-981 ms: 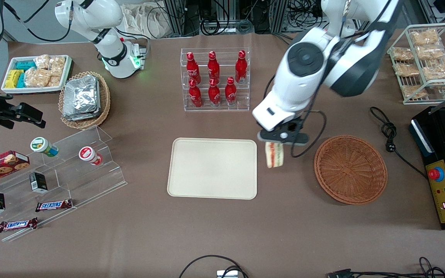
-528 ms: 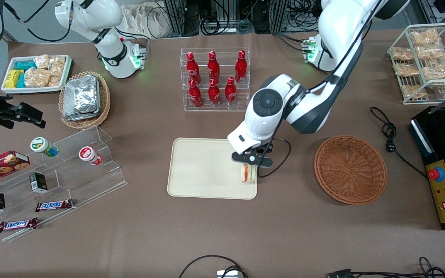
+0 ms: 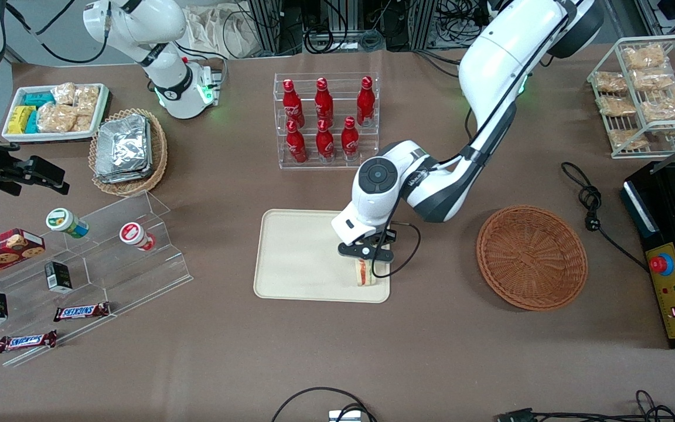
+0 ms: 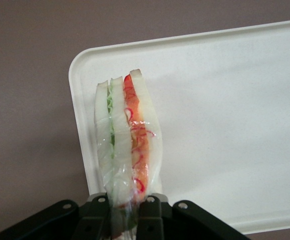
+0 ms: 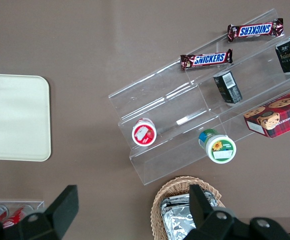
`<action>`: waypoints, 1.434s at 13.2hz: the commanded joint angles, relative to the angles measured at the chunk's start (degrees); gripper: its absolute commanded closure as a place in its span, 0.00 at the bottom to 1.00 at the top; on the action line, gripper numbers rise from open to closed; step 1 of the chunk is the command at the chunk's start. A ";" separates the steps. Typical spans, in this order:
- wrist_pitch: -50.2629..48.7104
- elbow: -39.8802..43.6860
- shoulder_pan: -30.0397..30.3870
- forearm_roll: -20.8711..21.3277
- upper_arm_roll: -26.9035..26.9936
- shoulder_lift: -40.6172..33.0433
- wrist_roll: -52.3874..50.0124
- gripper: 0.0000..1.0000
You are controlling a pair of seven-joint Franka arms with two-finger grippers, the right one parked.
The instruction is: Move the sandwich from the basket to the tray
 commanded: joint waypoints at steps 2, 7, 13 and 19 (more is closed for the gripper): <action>1.78 1.33 -0.29 1.40 0.19 2.53 -0.38 0.92; 1.34 1.06 -0.21 2.01 0.19 2.97 -0.90 0.00; -4.34 1.06 0.41 1.23 0.10 -2.55 -0.55 0.00; -13.48 0.97 8.22 -2.65 0.01 -16.96 -0.03 0.00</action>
